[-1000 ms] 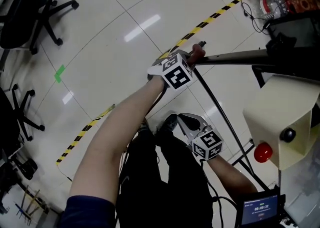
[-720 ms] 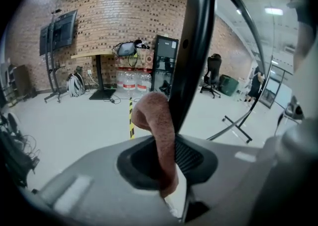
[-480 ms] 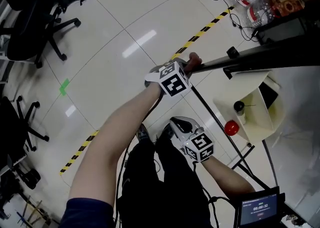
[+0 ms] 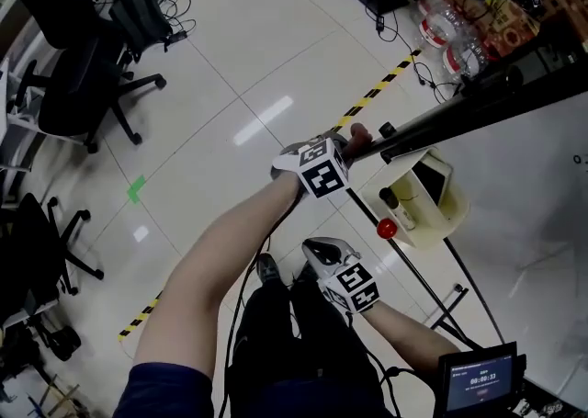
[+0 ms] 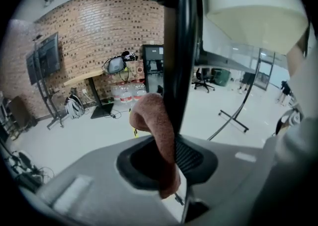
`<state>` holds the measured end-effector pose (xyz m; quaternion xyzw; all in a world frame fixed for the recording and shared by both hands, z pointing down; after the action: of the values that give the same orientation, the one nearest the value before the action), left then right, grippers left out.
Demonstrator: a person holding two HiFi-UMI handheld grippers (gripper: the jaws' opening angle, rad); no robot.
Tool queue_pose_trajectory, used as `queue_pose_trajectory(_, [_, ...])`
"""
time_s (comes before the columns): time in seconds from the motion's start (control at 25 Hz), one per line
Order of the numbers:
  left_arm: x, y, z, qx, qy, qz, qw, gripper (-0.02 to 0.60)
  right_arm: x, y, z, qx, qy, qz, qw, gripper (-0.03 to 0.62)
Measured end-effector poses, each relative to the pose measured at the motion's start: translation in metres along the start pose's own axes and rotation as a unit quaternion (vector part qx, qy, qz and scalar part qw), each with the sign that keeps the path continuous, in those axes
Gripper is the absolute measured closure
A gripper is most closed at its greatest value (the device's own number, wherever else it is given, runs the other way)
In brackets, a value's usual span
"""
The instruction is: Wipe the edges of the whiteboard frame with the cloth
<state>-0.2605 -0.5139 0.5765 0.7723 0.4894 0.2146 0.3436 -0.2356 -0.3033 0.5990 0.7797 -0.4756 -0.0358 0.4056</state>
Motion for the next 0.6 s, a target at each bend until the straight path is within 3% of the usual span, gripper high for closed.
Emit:
queue_pose_trajectory(0.2, [-0.001, -0.025, 0.02, 0.016, 0.001, -0.001, 0.9999, 0.509, -0.017, -0.015, 0.01, 0.0, -0.026, 0.015, 1.0, 0.571])
queue_pose_trajectory(0.48, [-0.002, -0.055, 0.047, 0.005, 0.015, 0.007, 0.9998, 0.509, -0.025, -0.038, 0.032, 0.013, -0.045, 0.027, 0.999, 0.572])
queue_pose_trajectory(0.6, [-0.001, -0.063, 0.054, 0.009, -0.009, 0.007, 0.9999, 0.509, -0.023, -0.045, 0.042, 0.016, -0.054, 0.026, 0.998, 0.572])
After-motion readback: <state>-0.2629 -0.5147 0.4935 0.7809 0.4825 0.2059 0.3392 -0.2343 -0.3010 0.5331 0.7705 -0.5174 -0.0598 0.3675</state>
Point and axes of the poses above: the fingertips, and each gripper's own axes: y forward along the fingers, x to its right, z out of its top, the point moved 8 cm from there along -y, backward along the fingers, and after that the axes turned 4 degrees about -x, right-handed, at the moved point
